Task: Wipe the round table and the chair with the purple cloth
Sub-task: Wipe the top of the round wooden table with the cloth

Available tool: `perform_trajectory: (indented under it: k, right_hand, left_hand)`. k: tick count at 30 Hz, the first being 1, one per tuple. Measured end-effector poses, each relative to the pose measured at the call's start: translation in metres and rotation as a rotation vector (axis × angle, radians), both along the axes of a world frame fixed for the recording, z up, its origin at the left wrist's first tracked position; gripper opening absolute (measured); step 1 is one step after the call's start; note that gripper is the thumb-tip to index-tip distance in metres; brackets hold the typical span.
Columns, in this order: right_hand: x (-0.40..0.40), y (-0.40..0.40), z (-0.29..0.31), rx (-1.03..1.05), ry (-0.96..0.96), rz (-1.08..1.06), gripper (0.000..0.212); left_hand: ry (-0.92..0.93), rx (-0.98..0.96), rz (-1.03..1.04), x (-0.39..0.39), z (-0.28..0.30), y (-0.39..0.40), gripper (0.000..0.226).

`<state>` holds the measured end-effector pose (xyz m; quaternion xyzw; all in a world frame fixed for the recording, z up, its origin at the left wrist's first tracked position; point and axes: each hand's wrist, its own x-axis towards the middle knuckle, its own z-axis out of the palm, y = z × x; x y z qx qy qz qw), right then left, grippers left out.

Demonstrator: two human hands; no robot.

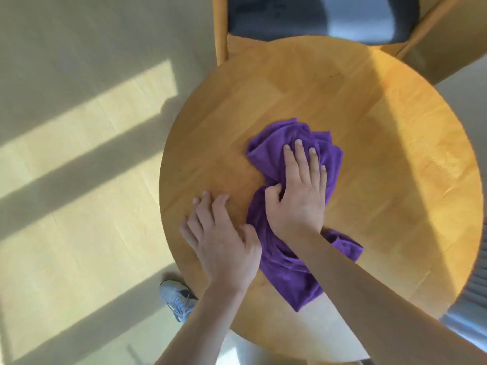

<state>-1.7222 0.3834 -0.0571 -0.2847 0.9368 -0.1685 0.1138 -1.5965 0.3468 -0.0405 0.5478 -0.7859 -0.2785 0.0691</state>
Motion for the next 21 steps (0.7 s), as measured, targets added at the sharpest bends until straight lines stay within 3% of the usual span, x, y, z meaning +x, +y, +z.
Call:
perform_trajectory:
  k: [7, 15, 21]
  right_hand:
    - [0.079, -0.055, 0.004, -0.009, -0.07, -0.28, 0.074]
    - [0.089, -0.131, 0.022, -0.014, -0.31, -0.58, 0.076]
    - [0.091, -0.153, 0.018, -0.055, -0.309, -0.53, 0.075]
  left_hand:
    - [0.026, 0.324, -0.455, 0.066, 0.034, -0.086, 0.05]
    - [-0.049, 0.511, -0.472, 0.088, 0.034, -0.136, 0.044]
    - [-0.145, 0.433, -0.45, 0.074, 0.021, -0.153, 0.019]
